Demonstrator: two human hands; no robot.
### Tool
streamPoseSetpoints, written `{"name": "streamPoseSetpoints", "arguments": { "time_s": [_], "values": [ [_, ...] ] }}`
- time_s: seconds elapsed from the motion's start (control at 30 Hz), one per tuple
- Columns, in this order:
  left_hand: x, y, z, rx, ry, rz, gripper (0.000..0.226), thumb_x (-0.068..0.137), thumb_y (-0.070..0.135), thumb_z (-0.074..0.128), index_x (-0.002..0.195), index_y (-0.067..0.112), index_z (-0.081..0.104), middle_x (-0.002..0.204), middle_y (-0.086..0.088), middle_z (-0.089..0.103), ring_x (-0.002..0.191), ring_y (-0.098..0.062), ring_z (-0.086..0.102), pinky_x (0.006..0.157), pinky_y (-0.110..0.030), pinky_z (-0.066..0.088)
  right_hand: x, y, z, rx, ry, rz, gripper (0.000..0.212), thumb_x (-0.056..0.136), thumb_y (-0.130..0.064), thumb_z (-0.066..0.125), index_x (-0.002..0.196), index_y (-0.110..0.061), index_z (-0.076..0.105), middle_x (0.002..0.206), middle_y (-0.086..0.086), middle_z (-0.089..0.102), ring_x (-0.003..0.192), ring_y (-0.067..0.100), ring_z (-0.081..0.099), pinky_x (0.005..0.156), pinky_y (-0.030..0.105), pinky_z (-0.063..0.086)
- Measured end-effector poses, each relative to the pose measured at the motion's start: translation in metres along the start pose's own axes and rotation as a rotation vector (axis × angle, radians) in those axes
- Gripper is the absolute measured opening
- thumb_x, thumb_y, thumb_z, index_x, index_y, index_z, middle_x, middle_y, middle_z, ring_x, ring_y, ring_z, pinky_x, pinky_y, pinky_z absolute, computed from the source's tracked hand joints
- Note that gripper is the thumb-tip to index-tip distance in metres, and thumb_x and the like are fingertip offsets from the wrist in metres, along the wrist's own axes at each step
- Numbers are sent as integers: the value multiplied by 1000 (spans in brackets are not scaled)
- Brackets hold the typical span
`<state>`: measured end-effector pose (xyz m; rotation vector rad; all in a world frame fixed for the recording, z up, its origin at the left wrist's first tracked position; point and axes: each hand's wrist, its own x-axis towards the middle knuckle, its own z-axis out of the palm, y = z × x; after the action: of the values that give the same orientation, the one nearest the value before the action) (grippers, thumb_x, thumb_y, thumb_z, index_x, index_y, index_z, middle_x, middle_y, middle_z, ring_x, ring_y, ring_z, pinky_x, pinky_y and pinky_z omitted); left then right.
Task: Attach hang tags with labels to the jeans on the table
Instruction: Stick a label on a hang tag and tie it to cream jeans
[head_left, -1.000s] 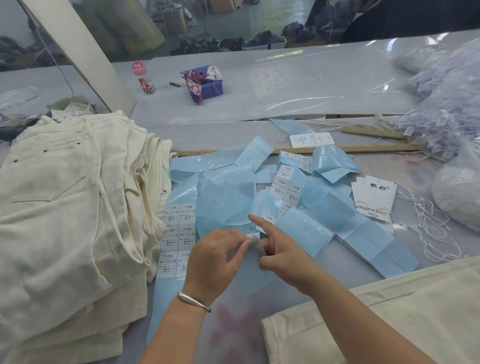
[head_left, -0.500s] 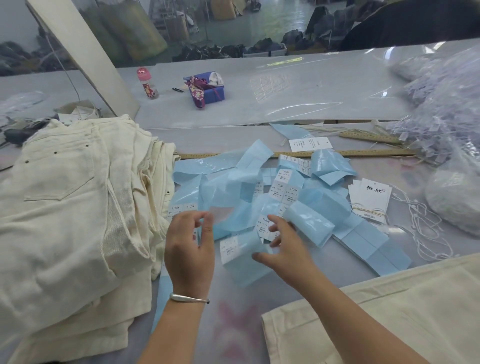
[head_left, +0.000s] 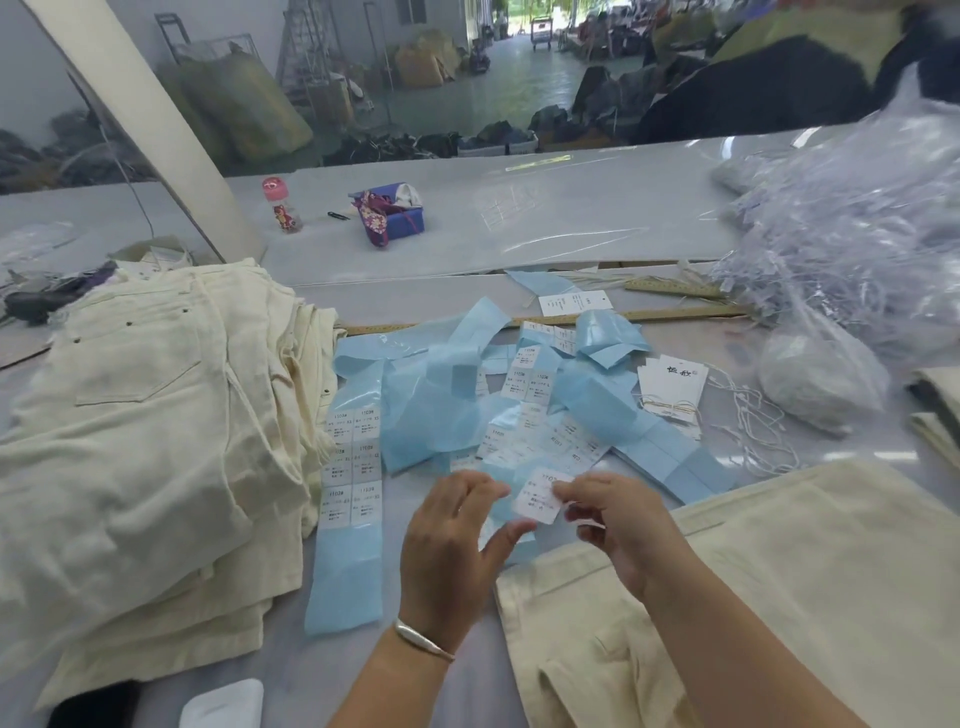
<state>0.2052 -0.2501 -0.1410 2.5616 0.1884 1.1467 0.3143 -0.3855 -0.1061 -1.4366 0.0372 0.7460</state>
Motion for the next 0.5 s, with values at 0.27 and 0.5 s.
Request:
{"name": "streamPoseSetpoints", "arguments": {
  "time_s": [0.27,0.5],
  "values": [
    [11,59,31,-597,-329,-704,24,78,49,67,88,27,67,100,5,65,84,3,60,69,-8,44,-23,-1,-77,-387,-87,-215,12,91,-5,60,80,-12,58,78,9,56,72,17,46,61,25,37],
    [36,125,95,-790,-397,-859,11,79,8,76,72,14,71,86,8,72,80,-11,62,74,-23,49,-11,-22,-157,-455,-100,-268,7,91,-7,60,85,-9,62,80,4,57,71,13,46,67,25,38]
  ]
}}
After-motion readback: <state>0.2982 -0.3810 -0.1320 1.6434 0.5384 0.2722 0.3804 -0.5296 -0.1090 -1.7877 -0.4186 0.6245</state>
